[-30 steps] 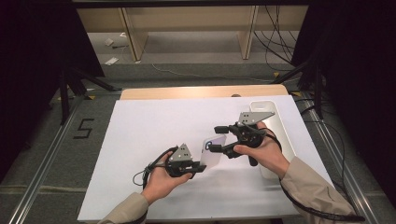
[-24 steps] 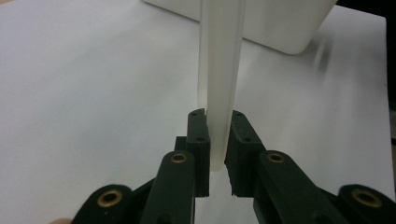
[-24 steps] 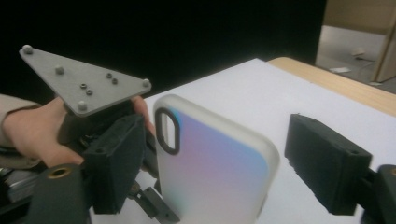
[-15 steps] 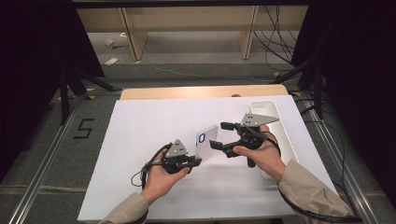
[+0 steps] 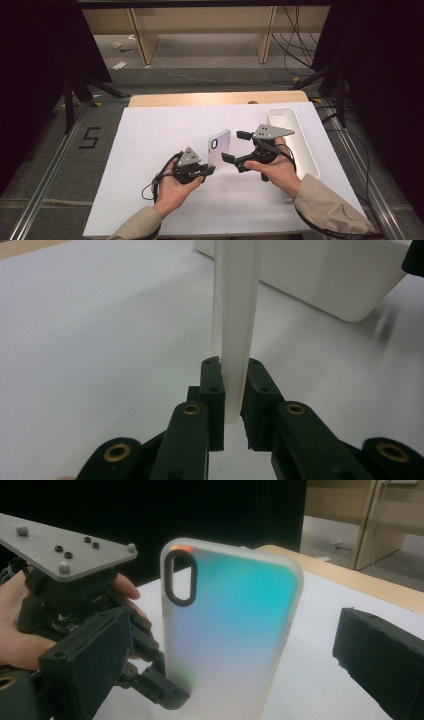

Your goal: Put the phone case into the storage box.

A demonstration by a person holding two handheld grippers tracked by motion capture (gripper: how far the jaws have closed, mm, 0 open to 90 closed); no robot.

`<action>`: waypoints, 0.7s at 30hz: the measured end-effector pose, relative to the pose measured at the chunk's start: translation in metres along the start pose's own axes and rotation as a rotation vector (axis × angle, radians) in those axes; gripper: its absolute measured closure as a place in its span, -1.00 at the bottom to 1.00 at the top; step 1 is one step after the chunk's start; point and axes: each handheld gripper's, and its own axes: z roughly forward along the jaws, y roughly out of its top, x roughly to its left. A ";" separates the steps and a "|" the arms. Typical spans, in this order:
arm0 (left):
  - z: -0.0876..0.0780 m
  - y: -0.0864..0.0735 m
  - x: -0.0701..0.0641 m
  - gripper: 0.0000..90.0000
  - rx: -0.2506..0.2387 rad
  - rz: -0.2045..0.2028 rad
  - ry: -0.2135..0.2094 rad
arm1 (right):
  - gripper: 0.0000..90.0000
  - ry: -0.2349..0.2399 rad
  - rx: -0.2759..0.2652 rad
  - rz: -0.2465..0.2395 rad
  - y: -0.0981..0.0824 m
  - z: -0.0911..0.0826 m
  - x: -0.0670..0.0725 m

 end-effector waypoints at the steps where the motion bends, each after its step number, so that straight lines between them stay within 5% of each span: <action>1: 0.000 0.000 0.000 0.79 0.001 0.000 0.002 | -0.93 -0.002 -0.001 0.001 0.000 0.000 0.000; 11: 0.007 0.003 -0.005 0.79 0.016 0.000 0.002 | -0.94 -0.058 -0.027 0.018 -0.001 0.001 0.000; 21: 0.012 0.006 -0.008 0.79 0.015 -0.007 -0.003 | -0.99 -0.062 -0.038 0.038 0.000 0.003 -0.001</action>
